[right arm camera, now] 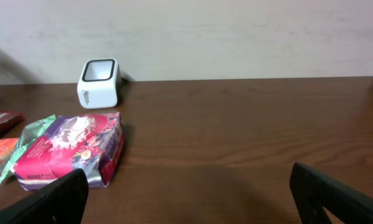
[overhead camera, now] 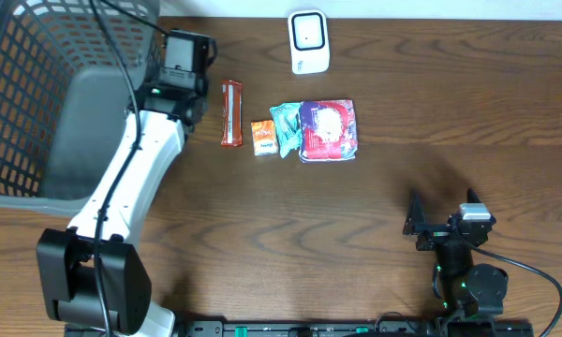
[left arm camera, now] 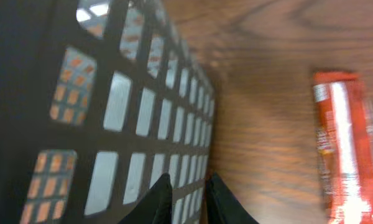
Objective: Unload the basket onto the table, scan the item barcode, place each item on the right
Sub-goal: 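Withdraw the left gripper back toward the basket edge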
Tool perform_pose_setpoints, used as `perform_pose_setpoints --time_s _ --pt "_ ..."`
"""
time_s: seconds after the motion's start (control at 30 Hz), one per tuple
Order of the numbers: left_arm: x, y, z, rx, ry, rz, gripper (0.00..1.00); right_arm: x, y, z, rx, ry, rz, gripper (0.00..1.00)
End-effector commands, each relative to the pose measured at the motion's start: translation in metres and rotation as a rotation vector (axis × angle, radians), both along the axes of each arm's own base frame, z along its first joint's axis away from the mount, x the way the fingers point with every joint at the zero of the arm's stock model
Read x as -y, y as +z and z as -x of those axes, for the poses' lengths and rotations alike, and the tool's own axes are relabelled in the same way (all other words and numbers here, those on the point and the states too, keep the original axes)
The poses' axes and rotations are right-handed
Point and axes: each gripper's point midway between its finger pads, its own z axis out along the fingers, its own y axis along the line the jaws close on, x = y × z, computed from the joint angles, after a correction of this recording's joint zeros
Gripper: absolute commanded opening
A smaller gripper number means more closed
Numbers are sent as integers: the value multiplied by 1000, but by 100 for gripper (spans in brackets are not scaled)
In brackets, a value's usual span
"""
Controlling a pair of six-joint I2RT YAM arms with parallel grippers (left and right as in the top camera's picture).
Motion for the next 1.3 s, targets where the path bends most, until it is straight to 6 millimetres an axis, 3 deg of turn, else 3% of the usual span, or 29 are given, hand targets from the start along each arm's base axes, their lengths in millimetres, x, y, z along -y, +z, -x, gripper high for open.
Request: perform_pose_setpoints --time_s 0.0,0.23,0.5,0.9,1.07,1.27 --pt "-28 9 1 5 57 -41 19 1 -2 0 -3 -5 15 99" --pt "-36 0 -1 -10 35 72 19 1 -2 0 -3 -5 15 99" --pt "-48 7 -8 34 61 74 19 1 -2 0 -3 -5 15 99" --pt "-97 0 8 -10 169 70 19 1 -2 0 -3 -5 15 99" --pt "-95 1 8 -7 165 73 19 1 -2 0 -3 -5 15 99" --pt "-85 19 0 63 140 76 19 1 -2 0 -3 -5 15 99"
